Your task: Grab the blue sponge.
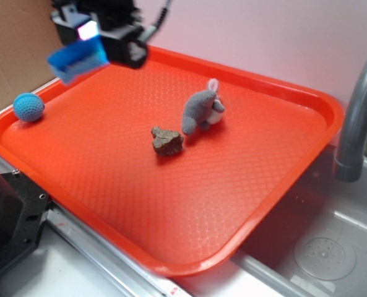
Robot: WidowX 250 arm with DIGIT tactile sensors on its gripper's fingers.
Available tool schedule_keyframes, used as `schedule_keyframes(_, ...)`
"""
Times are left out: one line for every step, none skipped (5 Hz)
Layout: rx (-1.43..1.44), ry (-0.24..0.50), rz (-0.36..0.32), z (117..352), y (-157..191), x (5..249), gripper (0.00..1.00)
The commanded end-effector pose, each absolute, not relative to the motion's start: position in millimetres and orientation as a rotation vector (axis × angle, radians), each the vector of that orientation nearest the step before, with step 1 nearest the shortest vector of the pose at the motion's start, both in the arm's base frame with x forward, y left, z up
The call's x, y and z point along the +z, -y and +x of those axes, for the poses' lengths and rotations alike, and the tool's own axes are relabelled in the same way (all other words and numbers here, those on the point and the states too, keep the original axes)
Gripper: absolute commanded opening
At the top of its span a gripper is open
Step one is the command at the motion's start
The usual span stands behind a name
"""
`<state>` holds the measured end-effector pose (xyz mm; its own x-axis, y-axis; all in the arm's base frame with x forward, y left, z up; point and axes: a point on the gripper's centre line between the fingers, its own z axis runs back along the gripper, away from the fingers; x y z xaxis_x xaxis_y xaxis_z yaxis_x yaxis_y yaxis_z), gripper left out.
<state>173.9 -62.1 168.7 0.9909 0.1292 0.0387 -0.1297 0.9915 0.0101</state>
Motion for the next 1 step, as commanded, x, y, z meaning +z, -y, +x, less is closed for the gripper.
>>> schedule_keyframes(0.137, 0.119, 0.007, 184.0, 45.5, 179.4, 0.0)
